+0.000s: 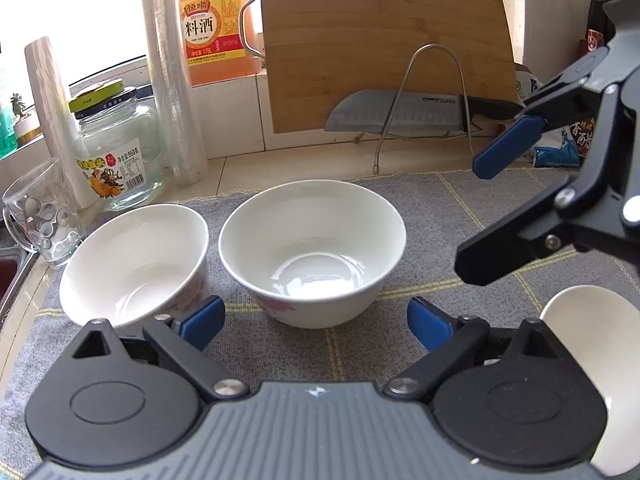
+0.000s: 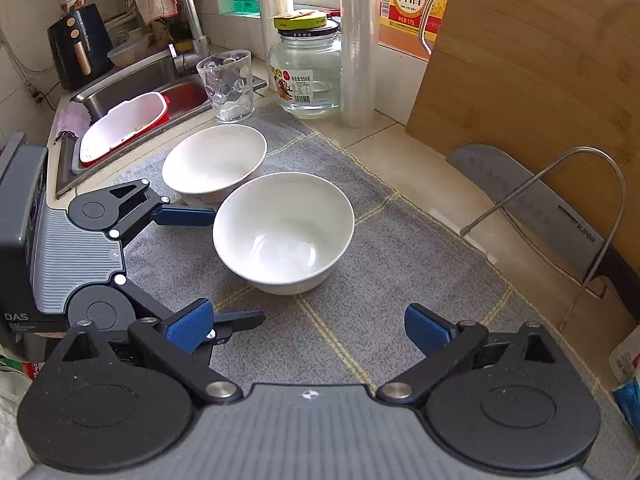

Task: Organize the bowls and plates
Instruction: 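Move the right tool to the pink-flower bowl and grasp its rim, then lift the pink-flower bowl with the right tool and carry it toward the stack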

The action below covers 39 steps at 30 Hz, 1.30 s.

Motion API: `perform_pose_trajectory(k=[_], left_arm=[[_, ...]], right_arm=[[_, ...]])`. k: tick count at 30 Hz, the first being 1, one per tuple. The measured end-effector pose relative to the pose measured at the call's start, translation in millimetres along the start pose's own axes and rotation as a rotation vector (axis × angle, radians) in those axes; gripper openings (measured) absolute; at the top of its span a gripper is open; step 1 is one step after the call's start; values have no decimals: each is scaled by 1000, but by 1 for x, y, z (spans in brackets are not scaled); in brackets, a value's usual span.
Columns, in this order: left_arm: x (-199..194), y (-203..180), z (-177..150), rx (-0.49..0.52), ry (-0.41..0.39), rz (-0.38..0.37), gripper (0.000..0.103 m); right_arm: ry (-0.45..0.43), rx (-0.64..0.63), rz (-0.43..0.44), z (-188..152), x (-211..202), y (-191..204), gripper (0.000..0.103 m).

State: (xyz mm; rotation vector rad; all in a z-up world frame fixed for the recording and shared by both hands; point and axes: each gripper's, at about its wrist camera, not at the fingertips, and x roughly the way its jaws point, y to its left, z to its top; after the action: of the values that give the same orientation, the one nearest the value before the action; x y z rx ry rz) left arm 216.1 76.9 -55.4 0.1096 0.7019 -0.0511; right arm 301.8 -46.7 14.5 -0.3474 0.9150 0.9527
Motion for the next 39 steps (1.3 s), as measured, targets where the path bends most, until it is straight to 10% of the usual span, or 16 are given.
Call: perform_pose_trajectory(k=[39], left_arm=[[6,7,7,-36,-21,6,83]], right_arm=[[55,-50,173,57,77,-17,79]])
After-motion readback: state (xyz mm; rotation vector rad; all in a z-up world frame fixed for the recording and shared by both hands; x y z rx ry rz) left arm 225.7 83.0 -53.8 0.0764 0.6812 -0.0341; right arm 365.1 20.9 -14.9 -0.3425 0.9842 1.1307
